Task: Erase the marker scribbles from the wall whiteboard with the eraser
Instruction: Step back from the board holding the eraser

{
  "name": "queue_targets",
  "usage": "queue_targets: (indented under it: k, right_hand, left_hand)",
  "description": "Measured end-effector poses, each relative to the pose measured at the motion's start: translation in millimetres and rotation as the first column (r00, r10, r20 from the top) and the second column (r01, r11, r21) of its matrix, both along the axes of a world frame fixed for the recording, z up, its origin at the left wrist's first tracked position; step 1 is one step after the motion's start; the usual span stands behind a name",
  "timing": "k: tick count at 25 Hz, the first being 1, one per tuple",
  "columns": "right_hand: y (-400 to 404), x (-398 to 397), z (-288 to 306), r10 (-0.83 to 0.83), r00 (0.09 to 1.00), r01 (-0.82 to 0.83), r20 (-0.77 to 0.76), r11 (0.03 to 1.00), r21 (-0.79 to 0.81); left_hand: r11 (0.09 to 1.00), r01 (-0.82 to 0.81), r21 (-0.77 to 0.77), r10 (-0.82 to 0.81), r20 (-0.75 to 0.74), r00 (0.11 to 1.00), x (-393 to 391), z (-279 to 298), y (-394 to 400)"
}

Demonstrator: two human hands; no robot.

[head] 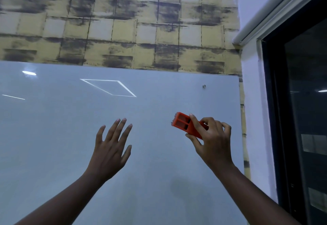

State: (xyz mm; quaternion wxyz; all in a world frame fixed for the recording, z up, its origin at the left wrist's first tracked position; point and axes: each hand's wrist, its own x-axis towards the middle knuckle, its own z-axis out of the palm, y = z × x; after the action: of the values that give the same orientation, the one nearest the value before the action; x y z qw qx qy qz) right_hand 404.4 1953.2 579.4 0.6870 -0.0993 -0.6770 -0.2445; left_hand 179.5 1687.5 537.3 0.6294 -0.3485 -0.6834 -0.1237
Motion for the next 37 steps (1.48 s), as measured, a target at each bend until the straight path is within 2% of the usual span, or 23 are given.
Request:
queue_targets:
  k: [11, 16, 20, 23, 27, 31, 37]
  right_hand:
    - [-23, -11, 1, 0.005, 0.998, -0.006, 0.06, 1.0, 0.017]
    - [-34, -11, 5, 0.103, 0.993, -0.096, 0.055, 0.989, -0.114]
    - [-46, -22, 1, 0.139, 0.986, -0.124, 0.094, 0.981, -0.152]
    - [-68, -43, -9, 0.274, 0.95, -0.233, 0.147, 0.941, -0.247]
    - [-112, -90, -27, 0.452, 0.873, -0.349, 0.184, 0.842, -0.411]
    - [-176, -148, -44, 0.52, 0.816, -0.387, 0.252, 0.816, -0.43]
    - [-305, -240, -77, 0.674, 0.687, -0.541, 0.272, 0.724, -0.427]
  left_hand:
    - [1.0, -0.024, 0.016, 0.024, 0.009, 1.0, 11, 13, -16]
    - [0.999, -0.027, 0.018, 0.027, 0.027, 0.999, 18, 11, -23]
    - [0.999, -0.04, 0.03, 0.038, 0.051, 0.998, 19, 1, -33]
    - [0.998, -0.052, 0.038, 0.049, 0.064, 0.997, 10, -8, -51]
    - [0.994, -0.101, 0.042, 0.097, 0.082, 0.992, -21, -24, -100]
    - [0.977, -0.211, 0.036, 0.202, 0.157, 0.967, -58, -55, -180]
    - [0.907, -0.419, -0.047, 0.416, 0.262, 0.871, -97, -102, -339]
